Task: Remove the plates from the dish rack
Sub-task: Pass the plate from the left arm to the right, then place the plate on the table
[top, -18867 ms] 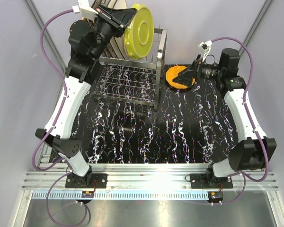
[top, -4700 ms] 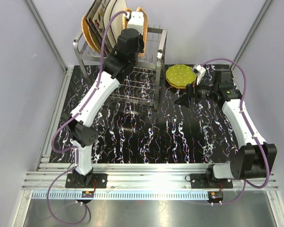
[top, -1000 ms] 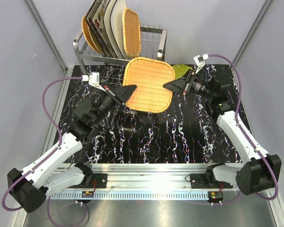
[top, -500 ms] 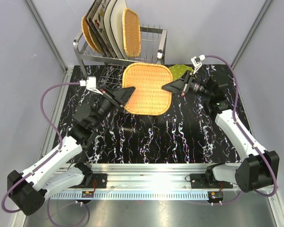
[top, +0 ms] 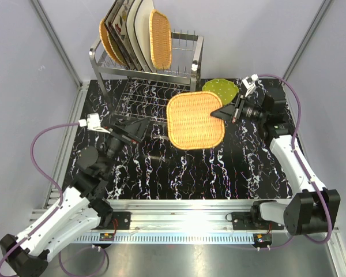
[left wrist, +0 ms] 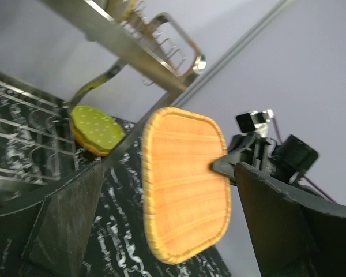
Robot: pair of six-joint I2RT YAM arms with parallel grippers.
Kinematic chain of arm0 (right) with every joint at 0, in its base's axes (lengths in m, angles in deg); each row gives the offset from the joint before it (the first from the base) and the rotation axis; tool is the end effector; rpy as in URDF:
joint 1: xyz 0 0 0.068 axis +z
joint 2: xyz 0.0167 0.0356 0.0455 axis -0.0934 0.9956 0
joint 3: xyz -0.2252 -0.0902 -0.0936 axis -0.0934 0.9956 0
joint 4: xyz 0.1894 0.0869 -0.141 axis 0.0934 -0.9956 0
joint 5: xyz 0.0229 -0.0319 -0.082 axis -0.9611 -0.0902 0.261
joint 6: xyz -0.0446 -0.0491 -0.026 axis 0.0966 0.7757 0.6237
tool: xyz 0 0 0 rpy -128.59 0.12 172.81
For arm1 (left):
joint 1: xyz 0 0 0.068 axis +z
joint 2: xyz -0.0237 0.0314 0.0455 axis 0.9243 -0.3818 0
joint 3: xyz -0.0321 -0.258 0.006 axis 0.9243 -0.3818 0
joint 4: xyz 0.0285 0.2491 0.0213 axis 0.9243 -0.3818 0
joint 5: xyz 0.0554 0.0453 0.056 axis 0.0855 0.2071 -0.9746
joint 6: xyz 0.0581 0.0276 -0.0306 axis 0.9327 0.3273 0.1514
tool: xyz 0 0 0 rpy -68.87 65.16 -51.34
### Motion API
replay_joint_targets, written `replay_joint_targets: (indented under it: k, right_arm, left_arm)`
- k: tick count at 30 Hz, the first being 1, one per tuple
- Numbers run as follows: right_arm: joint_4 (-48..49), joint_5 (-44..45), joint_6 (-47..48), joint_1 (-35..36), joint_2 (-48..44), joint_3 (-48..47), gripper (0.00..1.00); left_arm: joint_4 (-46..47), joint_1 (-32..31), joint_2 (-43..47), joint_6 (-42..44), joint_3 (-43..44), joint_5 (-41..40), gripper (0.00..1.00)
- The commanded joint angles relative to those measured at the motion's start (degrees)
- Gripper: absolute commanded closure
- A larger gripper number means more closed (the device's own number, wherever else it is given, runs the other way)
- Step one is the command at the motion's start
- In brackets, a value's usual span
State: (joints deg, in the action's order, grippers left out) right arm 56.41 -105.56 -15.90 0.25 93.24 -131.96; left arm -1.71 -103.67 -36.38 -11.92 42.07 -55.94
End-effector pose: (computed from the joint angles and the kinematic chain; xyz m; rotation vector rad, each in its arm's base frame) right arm 0.2805 0.0763 0.3455 -0.2919 1.8461 1.3506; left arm 0.1551 -0.1025 0.3505 -0.2385 1.3410 -1.1120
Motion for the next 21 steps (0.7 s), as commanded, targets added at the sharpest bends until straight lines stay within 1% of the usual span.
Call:
replay_joint_targets:
  k: [1, 6, 9, 14, 16, 21]
  right_arm:
    - [-5.0, -2.7, 4.3, -1.5, -4.4, 0.8, 1.0]
    - [-9.3, -1.8, 4.3, -5.3, -5.8, 3.8, 1.0]
    - [-11.0, -0.3, 5.0, -9.6, -5.9, 5.4, 1.0]
    - [-14.4, 1.8, 6.6, -15.3, -4.8, 6.5, 1.0]
    - [-14.8, 2.1, 6.7, -18.0, -3.8, 6.7, 1.0]
    - [-14.8, 4.7, 8.1, -22.2, -1.6, 5.4, 1.0]
  left_arm:
    - [-3.2, 0.2, 3.1, 2.7, -2.4, -6.7, 0.01]
    - [-8.6, 0.4, 7.4, 4.2, -4.8, -9.3, 0.01]
    - [-11.0, 0.4, 9.2, 5.0, -5.5, -11.0, 0.01]
    - [-13.2, 0.6, 11.2, 5.6, -6.7, -13.1, 0.01]
    - [-14.0, 0.6, 11.7, 6.0, -6.8, -13.6, 0.01]
    - [-14.6, 0.7, 12.3, 6.3, -7.9, -14.2, 0.01]
